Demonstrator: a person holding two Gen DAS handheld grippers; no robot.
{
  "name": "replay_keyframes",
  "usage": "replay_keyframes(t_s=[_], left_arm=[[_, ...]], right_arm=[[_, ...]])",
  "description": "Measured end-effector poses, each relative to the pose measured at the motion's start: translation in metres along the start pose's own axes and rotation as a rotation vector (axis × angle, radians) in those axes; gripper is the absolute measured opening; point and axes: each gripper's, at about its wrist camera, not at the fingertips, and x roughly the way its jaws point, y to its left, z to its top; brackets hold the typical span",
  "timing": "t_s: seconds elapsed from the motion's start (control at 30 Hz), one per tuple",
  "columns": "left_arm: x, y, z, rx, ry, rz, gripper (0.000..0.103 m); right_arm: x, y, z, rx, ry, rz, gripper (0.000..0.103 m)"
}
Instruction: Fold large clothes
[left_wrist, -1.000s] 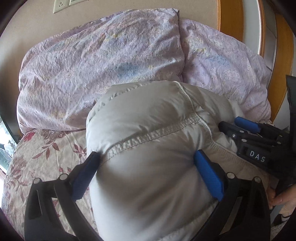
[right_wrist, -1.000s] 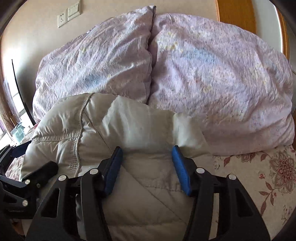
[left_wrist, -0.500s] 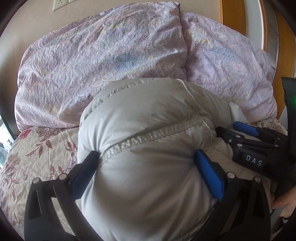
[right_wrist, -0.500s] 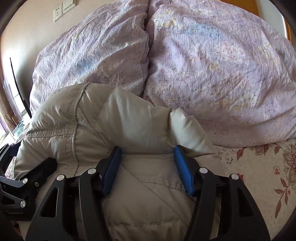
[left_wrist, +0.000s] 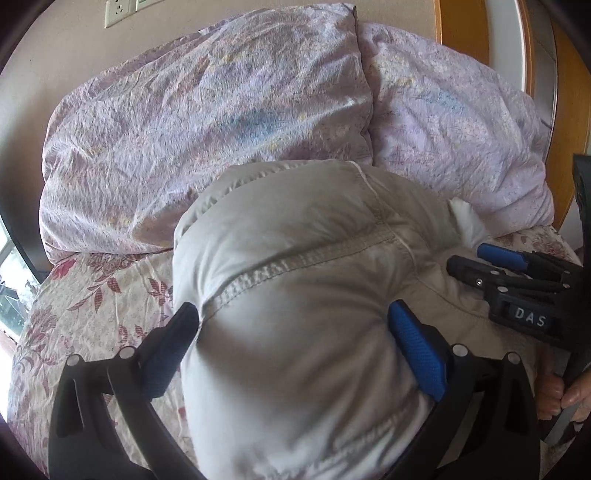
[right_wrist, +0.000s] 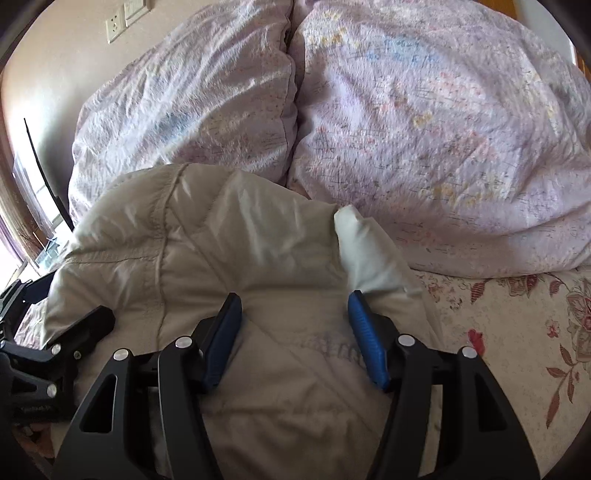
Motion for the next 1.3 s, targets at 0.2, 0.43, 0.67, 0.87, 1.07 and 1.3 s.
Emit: replay_keyframes(t_s=[0.2, 0.43, 0.67, 0.87, 1.07, 1.3], left_arm=[[-0.002, 0.016, 0.009, 0.018, -0.003, 0.025, 0.101], [0.028, 0.020, 0.003, -0.029, 0.056, -0.029, 0.101], [0.039, 0.012, -0.002, -0.010, 0.045, 0.023, 0.101], [0.026, 0.014, -0.002, -0.020, 0.030, 0.024, 0.101], [-0.001, 0.021, -0.008, -0.023, 0.013, 0.009, 0.101], [0.013, 0.037, -0.013, -0.158, 0.073, -0.086, 0.101]], right_arm=[[-0.031, -0.001, -0.018, -0.021, 0.001, -0.010, 0.063], [-0.006, -0.009, -0.028, -0.009, 0.043, -0.003, 0.068], [0.004, -0.013, -0.029, 0.018, 0.049, 0.017, 0.068], [-0.008, -0.006, -0.026, 0.042, 0.043, -0.041, 0.068], [-0.023, -0.016, -0.037, 0.085, 0.042, -0.003, 0.068], [-0.018, -0.018, -0.034, 0.141, 0.059, -0.015, 0.071]])
